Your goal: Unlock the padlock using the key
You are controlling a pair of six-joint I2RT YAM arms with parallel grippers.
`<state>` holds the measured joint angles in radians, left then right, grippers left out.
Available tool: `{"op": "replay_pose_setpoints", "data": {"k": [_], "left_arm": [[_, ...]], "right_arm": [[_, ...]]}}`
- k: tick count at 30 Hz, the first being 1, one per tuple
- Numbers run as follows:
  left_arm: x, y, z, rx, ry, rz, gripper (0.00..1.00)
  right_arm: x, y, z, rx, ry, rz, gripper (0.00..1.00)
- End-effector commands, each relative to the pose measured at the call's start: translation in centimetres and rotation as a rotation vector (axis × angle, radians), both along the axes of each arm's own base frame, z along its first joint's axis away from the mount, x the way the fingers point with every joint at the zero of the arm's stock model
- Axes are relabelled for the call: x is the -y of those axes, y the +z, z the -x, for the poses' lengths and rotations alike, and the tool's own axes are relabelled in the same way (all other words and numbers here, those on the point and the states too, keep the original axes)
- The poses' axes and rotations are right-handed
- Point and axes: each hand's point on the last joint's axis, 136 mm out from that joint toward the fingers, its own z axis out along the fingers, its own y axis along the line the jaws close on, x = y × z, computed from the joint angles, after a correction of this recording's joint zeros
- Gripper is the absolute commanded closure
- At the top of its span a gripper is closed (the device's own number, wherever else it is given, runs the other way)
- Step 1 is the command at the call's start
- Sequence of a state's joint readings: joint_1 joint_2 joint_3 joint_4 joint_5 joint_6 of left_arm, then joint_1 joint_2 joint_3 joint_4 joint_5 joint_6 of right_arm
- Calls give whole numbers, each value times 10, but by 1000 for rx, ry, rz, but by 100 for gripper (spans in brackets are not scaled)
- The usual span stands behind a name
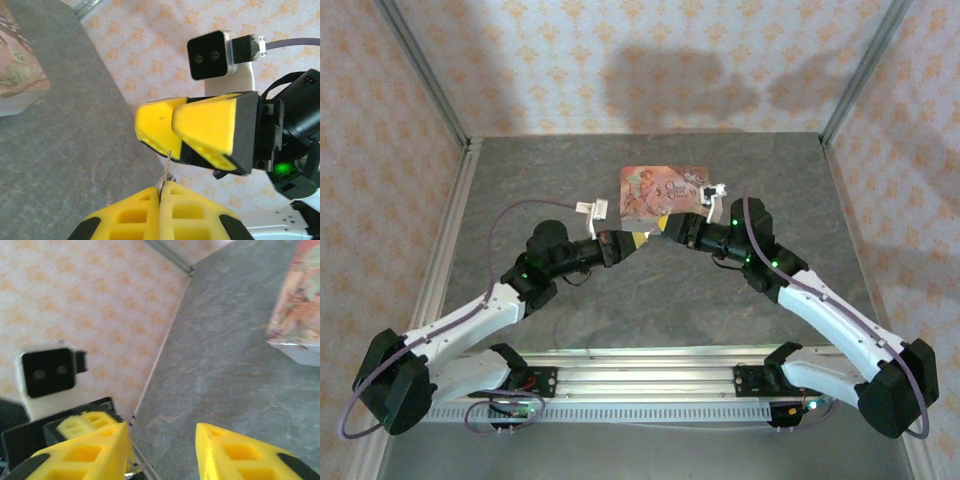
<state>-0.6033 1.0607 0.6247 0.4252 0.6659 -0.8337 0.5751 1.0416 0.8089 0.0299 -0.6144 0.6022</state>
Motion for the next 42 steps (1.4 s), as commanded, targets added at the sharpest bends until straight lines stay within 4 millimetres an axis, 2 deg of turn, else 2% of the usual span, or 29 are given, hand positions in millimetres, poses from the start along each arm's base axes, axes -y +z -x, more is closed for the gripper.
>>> {"op": "replay_pose_setpoints", "data": {"k": [1,5,8,12,18,24,29,35,42], "left_arm": [[-15,-29,4,6,51,-134,100],[-31,-60,9,-19,95,-245,100],[-39,-77,12,-29,113,-299,100],[-43,-92,16,-20,97,-358,100],[-48,-102,14,31,108,-418,100],[-56,-109,10,77,147,-450,100],[-59,-114,8,92,153,-488,100],[-59,-117,5,107,149,-520,100],[-57,-122,4,103,132,-543,100]], "right_arm": [[26,-16,-14,-13,-149,133,43],[33,-57,-24,-86,-189,270,32],[32,-98,-34,-160,-194,413,30],[22,-130,-51,-116,-209,595,34],[14,-168,-85,-100,-257,713,42],[14,-191,-111,-68,-334,763,47],[7,-199,-126,-54,-356,761,50],[0,-203,-140,-49,-375,768,49],[8,-218,-149,-109,-436,853,52]]}}
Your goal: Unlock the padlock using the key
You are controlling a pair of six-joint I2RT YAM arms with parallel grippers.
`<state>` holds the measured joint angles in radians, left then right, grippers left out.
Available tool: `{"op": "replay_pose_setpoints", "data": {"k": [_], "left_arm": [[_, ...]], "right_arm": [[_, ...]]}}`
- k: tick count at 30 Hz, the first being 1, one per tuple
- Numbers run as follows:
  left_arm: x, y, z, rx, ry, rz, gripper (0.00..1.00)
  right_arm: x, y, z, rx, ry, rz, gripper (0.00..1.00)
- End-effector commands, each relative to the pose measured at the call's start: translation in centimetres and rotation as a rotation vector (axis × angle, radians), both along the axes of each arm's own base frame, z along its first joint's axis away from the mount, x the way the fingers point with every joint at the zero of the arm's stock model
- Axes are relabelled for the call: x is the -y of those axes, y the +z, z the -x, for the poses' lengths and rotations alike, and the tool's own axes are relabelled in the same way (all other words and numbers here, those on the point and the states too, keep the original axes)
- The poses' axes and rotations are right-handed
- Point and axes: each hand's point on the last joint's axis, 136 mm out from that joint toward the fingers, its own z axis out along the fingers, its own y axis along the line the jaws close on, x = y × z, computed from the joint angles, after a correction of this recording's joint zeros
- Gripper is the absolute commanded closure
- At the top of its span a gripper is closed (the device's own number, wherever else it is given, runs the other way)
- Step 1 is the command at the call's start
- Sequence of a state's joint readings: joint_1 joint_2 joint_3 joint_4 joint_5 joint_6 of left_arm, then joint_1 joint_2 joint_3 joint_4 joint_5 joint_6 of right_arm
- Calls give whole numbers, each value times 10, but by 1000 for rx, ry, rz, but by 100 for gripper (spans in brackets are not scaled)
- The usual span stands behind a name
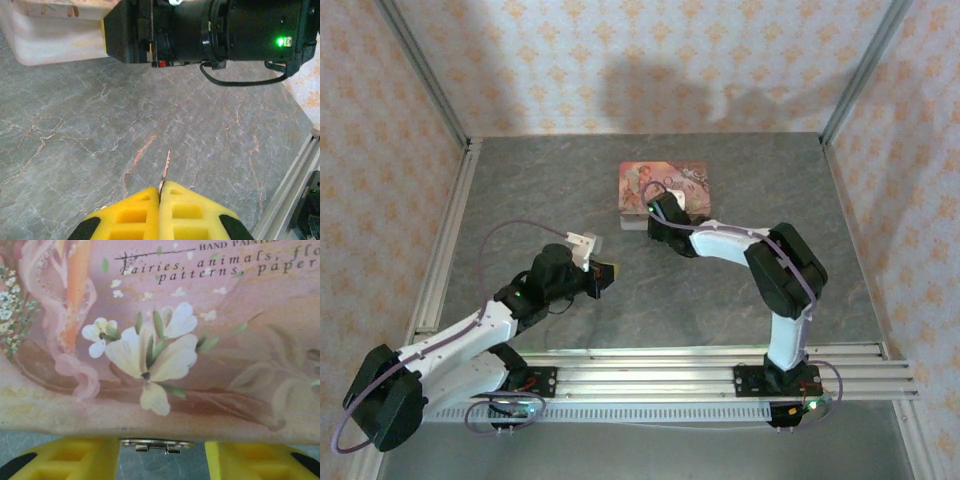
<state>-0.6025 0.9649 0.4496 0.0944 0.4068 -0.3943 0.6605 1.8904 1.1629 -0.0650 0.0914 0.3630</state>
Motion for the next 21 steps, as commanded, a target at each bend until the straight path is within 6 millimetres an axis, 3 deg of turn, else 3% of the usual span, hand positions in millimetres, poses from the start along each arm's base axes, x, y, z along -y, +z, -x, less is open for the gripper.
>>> {"op": "replay_pose_setpoints", "data": {"k": [1,6,21], "left_arm": [[-1,5,-4,39,0,-22,100],[-3,0,-2,35,2,-32,100],[-5,-4,-2,32,-2,-50,100]], "right_arm": [[10,-3,-7,0,-64,64,53],[9,-3,-12,8,-70,81,57],[6,-14,-28,9,-77,133,53]]}}
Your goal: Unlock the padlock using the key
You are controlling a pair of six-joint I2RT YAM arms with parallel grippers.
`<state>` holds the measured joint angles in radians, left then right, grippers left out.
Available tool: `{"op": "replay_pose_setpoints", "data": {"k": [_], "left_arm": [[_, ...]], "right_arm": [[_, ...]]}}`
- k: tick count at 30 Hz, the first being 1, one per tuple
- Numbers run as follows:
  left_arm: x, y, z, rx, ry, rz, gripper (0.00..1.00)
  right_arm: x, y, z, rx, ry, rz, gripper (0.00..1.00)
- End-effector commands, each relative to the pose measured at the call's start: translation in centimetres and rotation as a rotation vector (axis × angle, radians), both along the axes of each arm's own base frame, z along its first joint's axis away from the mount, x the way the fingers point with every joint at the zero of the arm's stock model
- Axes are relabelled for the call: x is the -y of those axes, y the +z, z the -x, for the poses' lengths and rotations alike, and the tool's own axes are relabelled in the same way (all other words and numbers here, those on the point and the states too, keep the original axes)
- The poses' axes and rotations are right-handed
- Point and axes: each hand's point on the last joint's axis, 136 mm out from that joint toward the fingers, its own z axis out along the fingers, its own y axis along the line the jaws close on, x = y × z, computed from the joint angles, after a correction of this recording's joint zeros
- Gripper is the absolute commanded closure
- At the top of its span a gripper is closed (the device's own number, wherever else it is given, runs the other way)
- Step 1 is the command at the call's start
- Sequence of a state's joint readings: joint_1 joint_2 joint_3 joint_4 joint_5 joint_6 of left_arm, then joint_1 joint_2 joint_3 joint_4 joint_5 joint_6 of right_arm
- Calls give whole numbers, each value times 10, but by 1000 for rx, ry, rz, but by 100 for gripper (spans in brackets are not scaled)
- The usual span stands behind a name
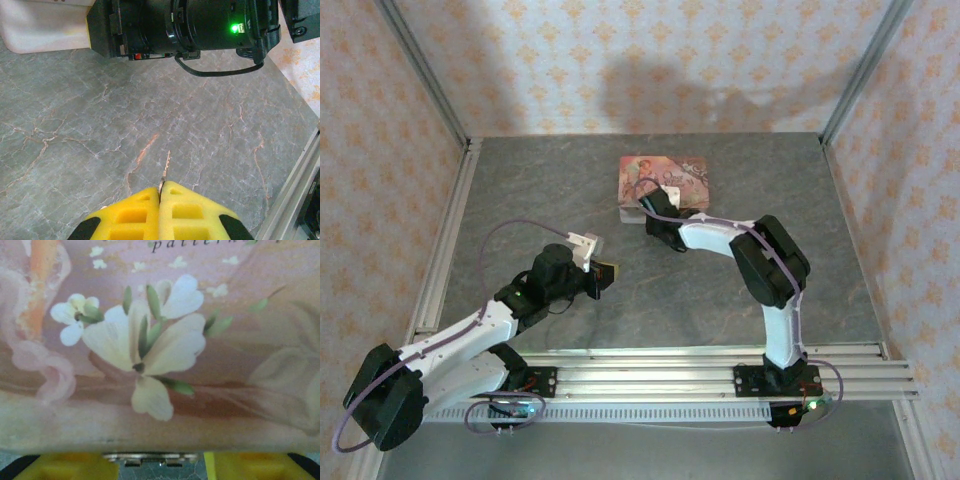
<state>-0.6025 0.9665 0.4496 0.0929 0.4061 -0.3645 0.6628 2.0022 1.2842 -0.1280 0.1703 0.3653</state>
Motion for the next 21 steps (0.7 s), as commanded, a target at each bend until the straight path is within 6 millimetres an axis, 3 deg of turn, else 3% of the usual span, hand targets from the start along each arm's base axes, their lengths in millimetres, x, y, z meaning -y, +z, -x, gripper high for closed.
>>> {"op": "replay_pose_setpoints", "data": {"k": [1,4,11,21], "left_arm": [[-5,-3,-2,14,13,-32,100],[-5,-4,-2,14,11,-35,100],[-6,-9,-3,6,16,-45,100],[-1,-19,-1,2,-51,-101,100]], "right_arm": [[7,0,-10,15,-30,53,53],[7,0,-15,19,-34,53,57],[7,5,-22,24,-12,53,87],[-6,26,2,-20,109,-37,100]]}}
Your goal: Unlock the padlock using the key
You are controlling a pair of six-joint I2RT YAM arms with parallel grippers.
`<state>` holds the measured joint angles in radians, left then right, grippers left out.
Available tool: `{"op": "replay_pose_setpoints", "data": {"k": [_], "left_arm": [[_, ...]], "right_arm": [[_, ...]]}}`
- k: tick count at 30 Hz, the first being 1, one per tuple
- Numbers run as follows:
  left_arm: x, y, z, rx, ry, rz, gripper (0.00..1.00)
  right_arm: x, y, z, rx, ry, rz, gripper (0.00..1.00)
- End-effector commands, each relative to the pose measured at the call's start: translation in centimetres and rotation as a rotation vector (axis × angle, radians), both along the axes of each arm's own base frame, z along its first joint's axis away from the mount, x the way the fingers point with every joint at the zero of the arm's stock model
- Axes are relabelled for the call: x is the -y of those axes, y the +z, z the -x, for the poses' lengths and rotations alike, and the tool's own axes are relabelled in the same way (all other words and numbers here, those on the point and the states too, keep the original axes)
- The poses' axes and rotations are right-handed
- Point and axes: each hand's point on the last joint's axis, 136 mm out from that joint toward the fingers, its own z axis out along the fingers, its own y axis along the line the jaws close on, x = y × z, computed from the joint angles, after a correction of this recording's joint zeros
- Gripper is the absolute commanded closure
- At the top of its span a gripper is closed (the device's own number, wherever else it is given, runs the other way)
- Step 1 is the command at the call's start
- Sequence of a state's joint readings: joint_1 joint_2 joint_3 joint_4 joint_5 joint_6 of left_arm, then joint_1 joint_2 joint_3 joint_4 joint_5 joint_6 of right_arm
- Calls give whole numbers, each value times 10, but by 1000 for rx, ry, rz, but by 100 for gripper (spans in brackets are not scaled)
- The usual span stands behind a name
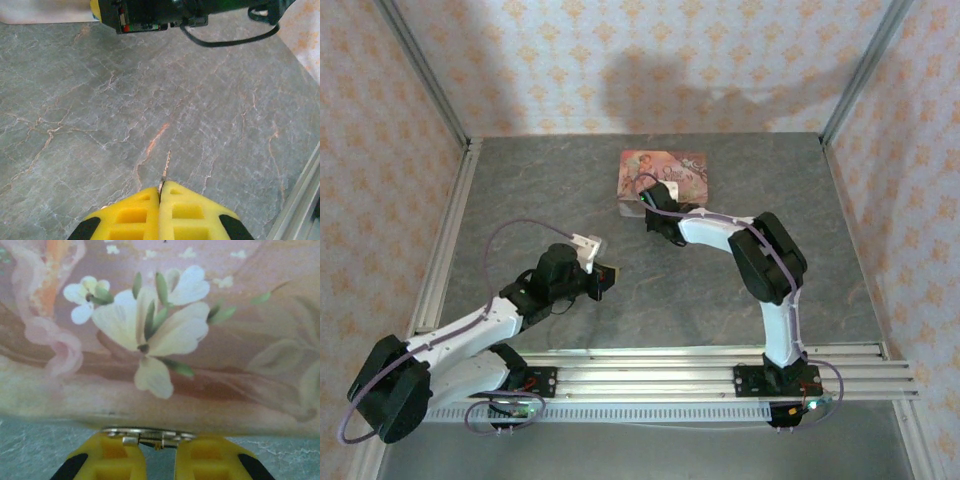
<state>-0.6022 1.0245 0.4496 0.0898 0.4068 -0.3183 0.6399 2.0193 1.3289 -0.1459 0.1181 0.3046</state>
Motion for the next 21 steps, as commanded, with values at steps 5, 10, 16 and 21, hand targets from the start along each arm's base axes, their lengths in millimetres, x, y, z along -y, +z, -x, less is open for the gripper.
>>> {"op": "replay_pose_setpoints", "data": {"k": [5,10,16,21], "left_arm": [[-7,-2,0,36,-11,-56,100],[0,4,0,14,2,30,100],[13,9,-8,14,15,157,100],[18,14,-16,22,32,234,100]], "right_arm": [[-17,34,38,-78,155,-147,100],[-24,44,62,-137,194,-266,100],[-25,60,80,-209,190,-439,100],[-26,79,90,-248,198,-546,100]]}}
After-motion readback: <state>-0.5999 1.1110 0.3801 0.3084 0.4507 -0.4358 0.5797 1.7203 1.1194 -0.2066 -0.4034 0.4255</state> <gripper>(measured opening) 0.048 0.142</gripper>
